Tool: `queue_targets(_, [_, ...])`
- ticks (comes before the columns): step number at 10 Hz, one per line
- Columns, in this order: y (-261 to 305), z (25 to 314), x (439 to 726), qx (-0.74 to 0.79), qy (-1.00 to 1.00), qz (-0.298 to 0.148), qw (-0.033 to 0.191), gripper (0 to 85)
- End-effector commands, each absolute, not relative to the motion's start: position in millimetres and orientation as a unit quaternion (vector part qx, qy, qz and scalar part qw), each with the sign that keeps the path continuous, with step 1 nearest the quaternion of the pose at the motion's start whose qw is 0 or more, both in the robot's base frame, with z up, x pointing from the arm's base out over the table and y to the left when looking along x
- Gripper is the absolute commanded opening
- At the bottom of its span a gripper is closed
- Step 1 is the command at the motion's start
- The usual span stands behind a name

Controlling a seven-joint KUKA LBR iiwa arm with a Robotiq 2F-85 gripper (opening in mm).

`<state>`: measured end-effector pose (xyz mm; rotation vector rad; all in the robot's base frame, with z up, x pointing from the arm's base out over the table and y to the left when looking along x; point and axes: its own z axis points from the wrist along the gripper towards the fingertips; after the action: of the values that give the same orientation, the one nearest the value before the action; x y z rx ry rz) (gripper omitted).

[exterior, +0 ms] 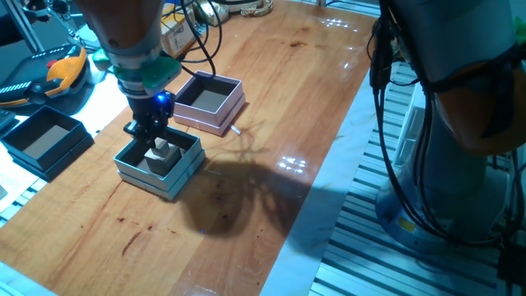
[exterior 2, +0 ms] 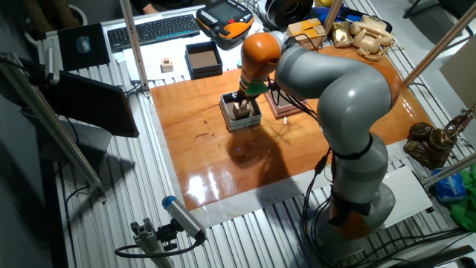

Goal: Move an object from one box to another

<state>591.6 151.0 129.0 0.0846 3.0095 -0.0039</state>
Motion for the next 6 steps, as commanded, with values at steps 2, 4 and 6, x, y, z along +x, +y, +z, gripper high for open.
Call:
queue_targets(2, [147,126,591,0.022,0.998,0.002,0.065,68.0])
queue_targets(4, [145,117,590,0.021,0.997,0.005,0.070,68.0])
queue_targets(6, [147,115,588,0.019,0.997,0.005,0.069,51.0])
